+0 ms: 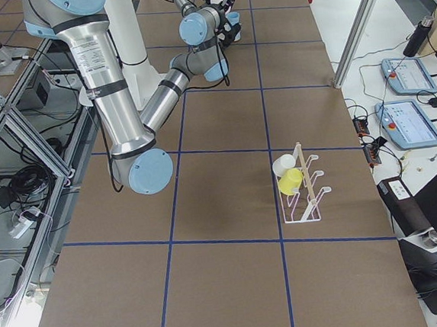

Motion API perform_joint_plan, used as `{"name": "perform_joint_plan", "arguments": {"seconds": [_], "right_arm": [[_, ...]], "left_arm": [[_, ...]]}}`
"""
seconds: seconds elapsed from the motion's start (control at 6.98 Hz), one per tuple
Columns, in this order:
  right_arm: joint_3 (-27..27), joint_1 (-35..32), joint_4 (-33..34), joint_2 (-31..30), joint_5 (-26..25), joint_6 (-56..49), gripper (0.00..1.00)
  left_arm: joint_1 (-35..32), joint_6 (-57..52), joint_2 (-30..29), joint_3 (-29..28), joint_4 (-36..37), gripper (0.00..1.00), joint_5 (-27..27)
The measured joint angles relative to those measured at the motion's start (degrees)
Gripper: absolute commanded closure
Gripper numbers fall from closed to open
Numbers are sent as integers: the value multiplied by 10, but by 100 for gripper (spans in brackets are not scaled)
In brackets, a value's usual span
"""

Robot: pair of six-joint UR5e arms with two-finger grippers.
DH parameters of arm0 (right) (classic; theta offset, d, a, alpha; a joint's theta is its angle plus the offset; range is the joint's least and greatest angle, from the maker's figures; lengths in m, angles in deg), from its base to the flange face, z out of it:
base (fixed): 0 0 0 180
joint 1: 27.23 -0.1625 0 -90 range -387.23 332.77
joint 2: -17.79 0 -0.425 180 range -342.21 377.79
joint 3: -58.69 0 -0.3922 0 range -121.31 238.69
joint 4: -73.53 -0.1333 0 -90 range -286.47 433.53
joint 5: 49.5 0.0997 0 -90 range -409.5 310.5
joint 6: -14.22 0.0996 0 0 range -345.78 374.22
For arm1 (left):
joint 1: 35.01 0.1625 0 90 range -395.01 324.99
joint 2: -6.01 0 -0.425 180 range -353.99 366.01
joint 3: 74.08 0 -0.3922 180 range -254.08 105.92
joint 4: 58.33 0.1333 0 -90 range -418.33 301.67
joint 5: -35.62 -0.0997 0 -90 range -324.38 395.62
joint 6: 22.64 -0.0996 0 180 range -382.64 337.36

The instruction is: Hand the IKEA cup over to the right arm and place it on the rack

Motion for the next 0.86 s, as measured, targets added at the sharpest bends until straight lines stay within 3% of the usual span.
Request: {"name": "perform_joint_plan", "arguments": {"seconds": [0.57, 0.86], "right_arm": [[4, -41, -29, -40, 28, -13, 100], [30, -83, -23, -58, 58, -92, 100]], "left_arm": [[-7, -1, 13, 0, -2, 30, 2], [-17, -37, 19, -1, 8, 30, 2]]}}
